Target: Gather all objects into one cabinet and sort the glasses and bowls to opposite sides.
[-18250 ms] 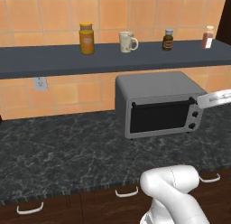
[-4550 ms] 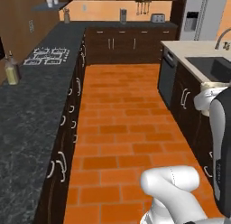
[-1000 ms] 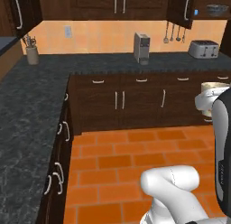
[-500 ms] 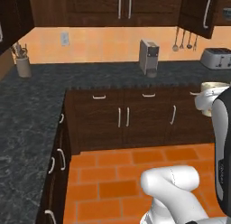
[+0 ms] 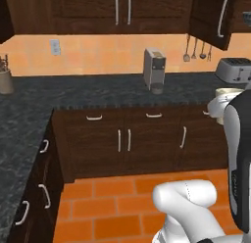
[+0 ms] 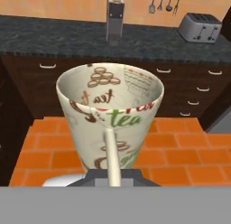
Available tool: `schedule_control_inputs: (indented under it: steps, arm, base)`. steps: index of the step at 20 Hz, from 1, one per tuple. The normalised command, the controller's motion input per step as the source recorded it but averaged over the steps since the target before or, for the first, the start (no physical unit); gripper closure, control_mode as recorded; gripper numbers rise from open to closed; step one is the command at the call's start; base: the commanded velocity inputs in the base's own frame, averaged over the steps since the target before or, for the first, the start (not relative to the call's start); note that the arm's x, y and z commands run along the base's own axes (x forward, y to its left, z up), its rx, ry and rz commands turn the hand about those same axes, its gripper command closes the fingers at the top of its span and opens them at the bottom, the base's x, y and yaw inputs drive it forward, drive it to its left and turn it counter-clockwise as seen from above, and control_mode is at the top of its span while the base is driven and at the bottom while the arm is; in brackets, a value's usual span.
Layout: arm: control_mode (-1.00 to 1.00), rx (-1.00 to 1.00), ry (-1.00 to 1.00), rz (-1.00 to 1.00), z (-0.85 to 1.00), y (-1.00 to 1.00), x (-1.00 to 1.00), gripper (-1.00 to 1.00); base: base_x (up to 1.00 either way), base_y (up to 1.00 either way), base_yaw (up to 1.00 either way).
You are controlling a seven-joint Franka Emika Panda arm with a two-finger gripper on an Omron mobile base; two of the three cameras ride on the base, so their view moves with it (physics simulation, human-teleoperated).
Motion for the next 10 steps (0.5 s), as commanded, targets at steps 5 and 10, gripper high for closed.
schedule_control_inputs:
  steps: [5, 10]
  arm:
    - [1.00, 0.00, 0.00, 0.00, 0.00, 0.00, 0.00, 1.00]
    - [1.00, 0.00, 0.00, 0.00, 0.00, 0.00, 0.00, 1.00]
  base:
    - [0.00, -1.00, 0.00]
    - [0.01, -1.00, 0.00]
